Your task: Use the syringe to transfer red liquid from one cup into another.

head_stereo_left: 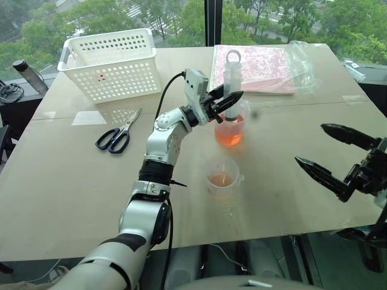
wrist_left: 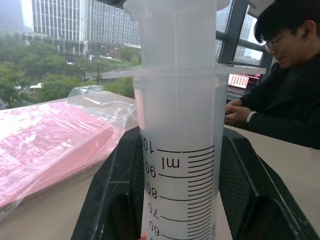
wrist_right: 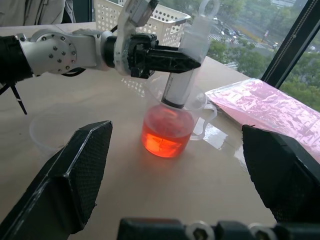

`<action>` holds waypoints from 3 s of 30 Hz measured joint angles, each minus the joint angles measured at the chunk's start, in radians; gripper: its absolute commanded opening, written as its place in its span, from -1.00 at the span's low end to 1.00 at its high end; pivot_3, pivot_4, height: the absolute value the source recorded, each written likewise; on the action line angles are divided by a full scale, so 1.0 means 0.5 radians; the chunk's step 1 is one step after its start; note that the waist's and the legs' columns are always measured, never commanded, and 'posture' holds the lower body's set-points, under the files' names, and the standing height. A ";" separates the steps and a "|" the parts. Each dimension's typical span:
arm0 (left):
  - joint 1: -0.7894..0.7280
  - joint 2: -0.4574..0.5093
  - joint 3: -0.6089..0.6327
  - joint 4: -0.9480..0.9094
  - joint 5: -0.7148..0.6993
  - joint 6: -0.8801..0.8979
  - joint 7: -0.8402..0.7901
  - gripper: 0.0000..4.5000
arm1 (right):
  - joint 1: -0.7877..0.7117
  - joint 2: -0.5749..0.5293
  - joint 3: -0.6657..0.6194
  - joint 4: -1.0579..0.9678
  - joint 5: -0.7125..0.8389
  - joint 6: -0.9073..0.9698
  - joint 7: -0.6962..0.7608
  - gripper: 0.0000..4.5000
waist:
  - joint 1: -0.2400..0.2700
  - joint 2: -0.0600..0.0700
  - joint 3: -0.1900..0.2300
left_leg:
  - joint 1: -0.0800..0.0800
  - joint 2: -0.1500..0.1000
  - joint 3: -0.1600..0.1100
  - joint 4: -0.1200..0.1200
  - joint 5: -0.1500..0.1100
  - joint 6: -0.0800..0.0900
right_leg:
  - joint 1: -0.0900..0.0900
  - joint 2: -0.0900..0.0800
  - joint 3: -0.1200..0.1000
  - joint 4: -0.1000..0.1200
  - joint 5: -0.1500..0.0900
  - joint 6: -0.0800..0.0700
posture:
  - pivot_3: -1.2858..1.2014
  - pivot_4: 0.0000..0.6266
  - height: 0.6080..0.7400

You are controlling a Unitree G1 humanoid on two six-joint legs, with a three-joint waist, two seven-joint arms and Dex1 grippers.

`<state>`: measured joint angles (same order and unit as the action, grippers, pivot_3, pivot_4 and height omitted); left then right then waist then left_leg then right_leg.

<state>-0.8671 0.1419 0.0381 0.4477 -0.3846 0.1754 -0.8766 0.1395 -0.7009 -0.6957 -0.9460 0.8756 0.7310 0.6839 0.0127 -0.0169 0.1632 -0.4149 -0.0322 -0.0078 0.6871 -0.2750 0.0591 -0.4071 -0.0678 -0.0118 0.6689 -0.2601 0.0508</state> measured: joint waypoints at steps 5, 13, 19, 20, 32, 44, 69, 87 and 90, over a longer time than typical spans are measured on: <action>-0.045 -0.012 0.051 0.006 -0.061 0.051 0.013 -0.37 | 0.024 -0.019 0.024 -0.002 0.031 -0.091 -0.069 0.98 | 0.002 0.000 0.000 | 0.000 0.000 -0.001 0.000 0.000 0.000 | 0.000 0.000 -0.001 0.000 0.000 0.000 | 0.03 -0.52 1.00; -0.104 0.028 0.142 -0.013 -0.163 0.140 0.051 -0.37 | 0.054 -0.093 0.079 0.002 0.046 -0.169 -0.134 0.98 | 0.002 0.000 0.000 | 0.000 0.000 -0.001 0.001 0.000 0.000 | 0.000 0.002 0.000 0.000 0.000 0.000 | 0.03 -0.52 1.00; -0.137 0.080 0.268 -0.218 -0.475 0.624 0.149 -0.37 | -0.004 -0.144 0.137 0.011 0.095 -0.201 -0.201 0.98 | -0.003 -0.001 0.001 | -0.001 0.000 -0.002 0.001 0.000 0.000 | 0.000 0.000 0.000 -0.001 0.000 0.000 | 0.03 -0.52 1.00; -0.151 0.100 0.295 -0.259 -0.523 0.699 0.159 -0.37 | -0.005 -0.147 0.141 0.011 0.107 -0.203 -0.207 0.98 | -0.005 -0.001 0.001 | -0.001 0.000 -0.002 0.001 0.000 -0.001 | 0.000 0.000 0.000 -0.001 0.000 0.000 | 0.03 -0.52 1.00; 0.184 0.607 0.103 -1.105 -1.015 1.370 -0.329 -0.37 | 0.041 -0.274 0.147 0.009 0.241 -0.226 -0.160 0.98 | -0.002 0.000 0.000 | 0.002 0.001 -0.001 0.001 0.001 -0.002 | 0.002 0.000 0.001 -0.001 0.000 0.000 | 0.03 -0.52 1.00; 0.485 0.609 -0.216 -1.172 -0.614 0.677 -0.768 -0.37 | 0.113 -0.296 0.197 -0.064 0.329 -0.234 -0.230 0.98 | 0.003 0.001 0.000 | 0.003 0.001 -0.003 0.002 0.001 -0.002 | 0.006 -0.001 -0.001 -0.002 0.000 -0.001 | 0.03 -0.52 1.00; 0.754 0.613 -0.370 -1.241 -0.375 0.324 -0.819 -0.37 | -0.448 -1.021 0.499 0.146 1.376 -0.296 -0.799 0.62 | 0.009 0.008 0.003 | 0.031 0.004 -0.006 -0.004 -0.004 0.007 | 0.040 -0.006 -0.006 -0.018 -0.001 -0.002 | 0.03 -0.52 1.00; 0.758 0.571 -0.408 -1.294 -0.375 0.368 -0.712 -0.37 | -1.226 -0.763 1.299 0.293 1.375 -0.035 -1.141 -0.97 | 0.002 0.008 0.004 | 0.026 0.004 -0.004 -0.006 -0.006 0.009 | 0.037 -0.006 -0.006 -0.025 -0.001 -0.001 | 0.03 -0.52 1.00; 0.762 0.580 -0.406 -1.306 -0.381 0.374 -0.706 -0.37 | -1.239 -0.742 1.299 0.306 1.372 -0.015 -1.119 -0.97 | 0.001 0.008 0.004 | 0.026 0.004 -0.004 -0.006 -0.010 0.015 | 0.038 -0.007 -0.006 -0.025 -0.001 -0.001 | 0.03 -0.52 1.00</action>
<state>-0.4860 0.4319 -0.1647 -0.2055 -0.5749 0.3626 -1.2297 -0.4799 -1.0719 -0.0463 -0.7932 1.5615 0.7234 0.1246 0.0133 -0.0129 0.1650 -0.4020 -0.0304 -0.0098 0.6842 -0.2800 0.0669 -0.3884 -0.0710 -0.0147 0.6566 -0.2604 0.0504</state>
